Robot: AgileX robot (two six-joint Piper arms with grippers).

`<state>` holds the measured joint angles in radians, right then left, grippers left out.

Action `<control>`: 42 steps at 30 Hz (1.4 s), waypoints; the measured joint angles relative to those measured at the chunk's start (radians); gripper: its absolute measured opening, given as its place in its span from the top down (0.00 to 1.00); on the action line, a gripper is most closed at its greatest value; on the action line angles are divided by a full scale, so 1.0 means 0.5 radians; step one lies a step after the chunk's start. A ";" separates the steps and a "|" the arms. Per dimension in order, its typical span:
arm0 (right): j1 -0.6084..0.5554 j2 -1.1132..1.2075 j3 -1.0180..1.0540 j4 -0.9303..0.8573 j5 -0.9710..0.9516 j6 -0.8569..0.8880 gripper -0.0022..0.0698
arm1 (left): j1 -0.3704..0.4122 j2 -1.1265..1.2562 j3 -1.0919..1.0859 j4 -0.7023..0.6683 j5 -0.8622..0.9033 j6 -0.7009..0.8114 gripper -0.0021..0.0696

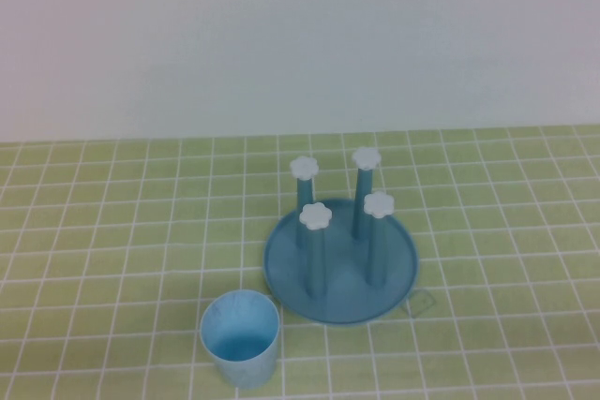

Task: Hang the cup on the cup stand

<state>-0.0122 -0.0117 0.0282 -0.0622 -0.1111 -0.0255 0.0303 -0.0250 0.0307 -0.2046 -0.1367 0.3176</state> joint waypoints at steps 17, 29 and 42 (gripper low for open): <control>0.000 0.000 0.000 0.000 -0.445 0.006 0.97 | 0.000 0.000 0.000 -0.128 -0.431 -0.058 0.97; 0.000 0.000 -0.035 0.109 -0.354 0.006 0.97 | 0.000 0.002 -0.398 -0.103 0.076 -0.044 0.97; 0.000 0.000 -0.514 0.149 0.607 0.107 0.97 | 0.000 0.145 -0.766 -0.108 0.826 -0.003 0.97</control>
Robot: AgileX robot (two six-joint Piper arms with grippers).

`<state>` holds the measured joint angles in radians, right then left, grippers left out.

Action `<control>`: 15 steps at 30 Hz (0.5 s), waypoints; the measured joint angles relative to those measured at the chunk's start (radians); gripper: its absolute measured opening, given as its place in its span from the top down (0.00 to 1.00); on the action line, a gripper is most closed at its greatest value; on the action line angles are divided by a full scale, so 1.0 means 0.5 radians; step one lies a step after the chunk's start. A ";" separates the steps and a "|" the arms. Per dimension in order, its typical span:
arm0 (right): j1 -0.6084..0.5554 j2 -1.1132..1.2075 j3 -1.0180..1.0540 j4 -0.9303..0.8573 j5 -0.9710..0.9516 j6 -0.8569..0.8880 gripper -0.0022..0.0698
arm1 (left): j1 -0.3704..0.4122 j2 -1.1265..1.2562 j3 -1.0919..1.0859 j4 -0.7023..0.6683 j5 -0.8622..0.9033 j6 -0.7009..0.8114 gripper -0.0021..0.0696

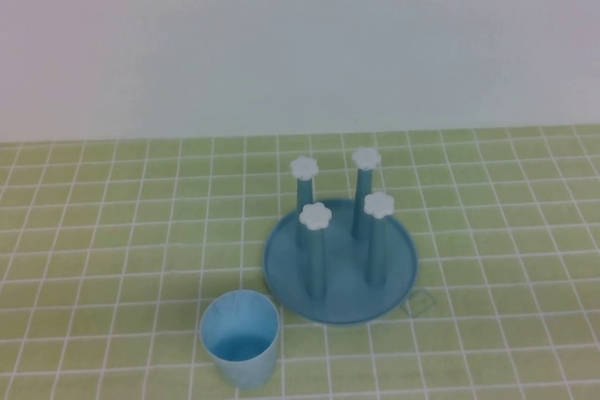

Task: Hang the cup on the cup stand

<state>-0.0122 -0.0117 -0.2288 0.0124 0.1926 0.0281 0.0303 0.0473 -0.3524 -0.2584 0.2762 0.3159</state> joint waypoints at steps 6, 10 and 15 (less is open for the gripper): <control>0.000 0.000 -0.040 0.098 0.519 0.007 0.97 | 0.000 0.033 0.082 -0.338 -0.060 -0.070 0.97; 0.000 0.005 -0.053 0.227 0.654 -0.022 0.97 | 0.000 0.228 -0.064 -0.599 0.258 0.052 0.97; 0.000 0.143 -0.068 0.353 0.686 -0.133 0.97 | 0.000 0.652 -0.310 -0.661 0.635 0.082 0.97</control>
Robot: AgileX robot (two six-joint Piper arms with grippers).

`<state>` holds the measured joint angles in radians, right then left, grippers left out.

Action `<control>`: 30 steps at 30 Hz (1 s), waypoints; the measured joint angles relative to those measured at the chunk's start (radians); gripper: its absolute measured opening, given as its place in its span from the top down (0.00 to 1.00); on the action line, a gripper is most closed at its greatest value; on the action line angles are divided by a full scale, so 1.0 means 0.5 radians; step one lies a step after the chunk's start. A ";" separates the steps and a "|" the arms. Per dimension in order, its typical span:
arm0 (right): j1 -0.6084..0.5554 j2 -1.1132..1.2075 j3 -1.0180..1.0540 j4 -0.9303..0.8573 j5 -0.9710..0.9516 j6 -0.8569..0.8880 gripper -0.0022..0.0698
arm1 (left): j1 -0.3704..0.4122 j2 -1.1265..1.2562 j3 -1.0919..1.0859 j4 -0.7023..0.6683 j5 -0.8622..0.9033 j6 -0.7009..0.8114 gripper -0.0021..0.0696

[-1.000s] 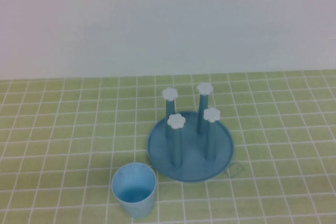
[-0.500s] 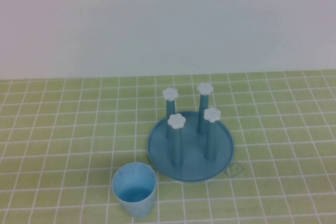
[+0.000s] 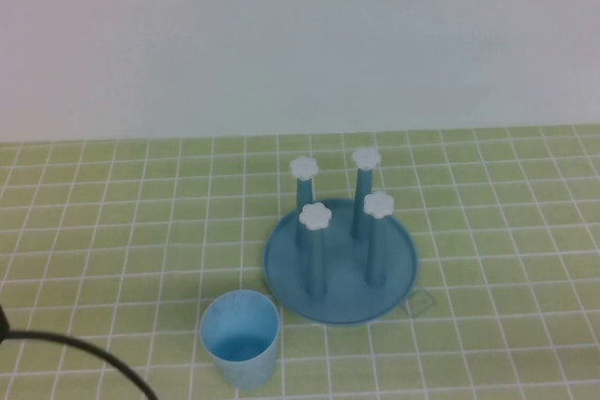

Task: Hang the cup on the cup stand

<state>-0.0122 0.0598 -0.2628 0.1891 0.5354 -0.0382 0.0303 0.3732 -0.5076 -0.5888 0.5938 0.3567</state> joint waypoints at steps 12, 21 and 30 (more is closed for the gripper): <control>0.000 0.355 0.000 0.409 -0.004 -0.475 0.97 | 0.000 1.095 -0.605 -0.271 0.626 0.448 0.49; 0.000 0.358 0.000 0.442 -0.031 -0.529 0.97 | -0.195 1.848 -0.896 -0.300 0.813 0.466 0.54; 0.000 0.358 0.000 0.447 -0.040 -0.549 0.97 | -0.602 2.215 -1.082 0.378 0.597 0.074 0.54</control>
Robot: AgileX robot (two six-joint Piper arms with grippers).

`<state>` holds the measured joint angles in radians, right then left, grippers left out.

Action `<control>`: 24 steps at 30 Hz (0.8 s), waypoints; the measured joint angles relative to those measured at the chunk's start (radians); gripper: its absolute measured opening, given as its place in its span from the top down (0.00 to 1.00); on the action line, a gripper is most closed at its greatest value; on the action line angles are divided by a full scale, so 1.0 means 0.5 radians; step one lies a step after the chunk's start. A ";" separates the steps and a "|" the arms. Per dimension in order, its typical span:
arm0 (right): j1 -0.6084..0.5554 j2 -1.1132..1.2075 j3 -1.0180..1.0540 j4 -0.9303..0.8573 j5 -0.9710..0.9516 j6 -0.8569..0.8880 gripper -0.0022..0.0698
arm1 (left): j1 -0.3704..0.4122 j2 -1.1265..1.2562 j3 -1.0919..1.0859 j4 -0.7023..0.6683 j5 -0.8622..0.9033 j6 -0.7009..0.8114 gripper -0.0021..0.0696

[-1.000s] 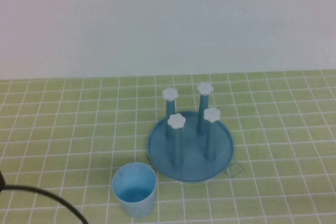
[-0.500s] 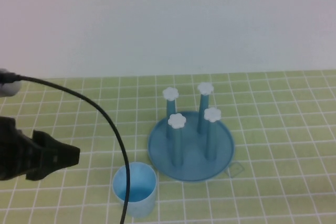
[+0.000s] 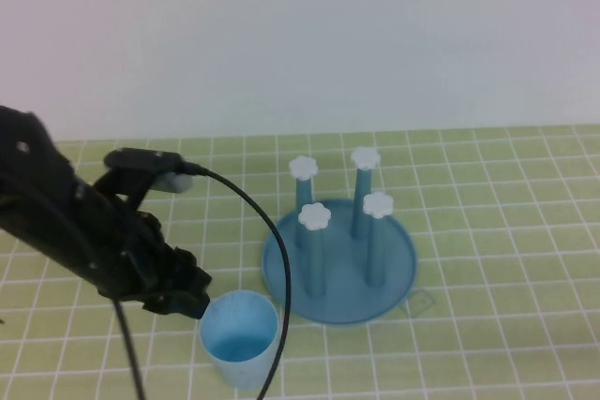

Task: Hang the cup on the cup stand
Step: Pick up the cup from the table

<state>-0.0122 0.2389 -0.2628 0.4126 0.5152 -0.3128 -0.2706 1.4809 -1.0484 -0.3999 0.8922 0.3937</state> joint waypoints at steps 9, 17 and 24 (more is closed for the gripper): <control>0.000 0.000 0.000 0.003 -0.004 0.000 0.97 | -0.143 0.136 0.000 0.092 -0.247 0.002 0.54; 0.000 0.000 0.000 0.008 -0.008 0.000 0.97 | -0.152 0.279 0.000 0.121 -0.215 0.070 0.54; 0.000 0.000 0.000 0.008 -0.016 -0.009 0.97 | -0.152 0.336 0.000 0.107 -0.176 0.117 0.96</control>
<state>-0.0122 0.2389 -0.2628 0.4164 0.5074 -0.3175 -0.3465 1.6489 -1.0484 -0.3465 0.8044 0.4521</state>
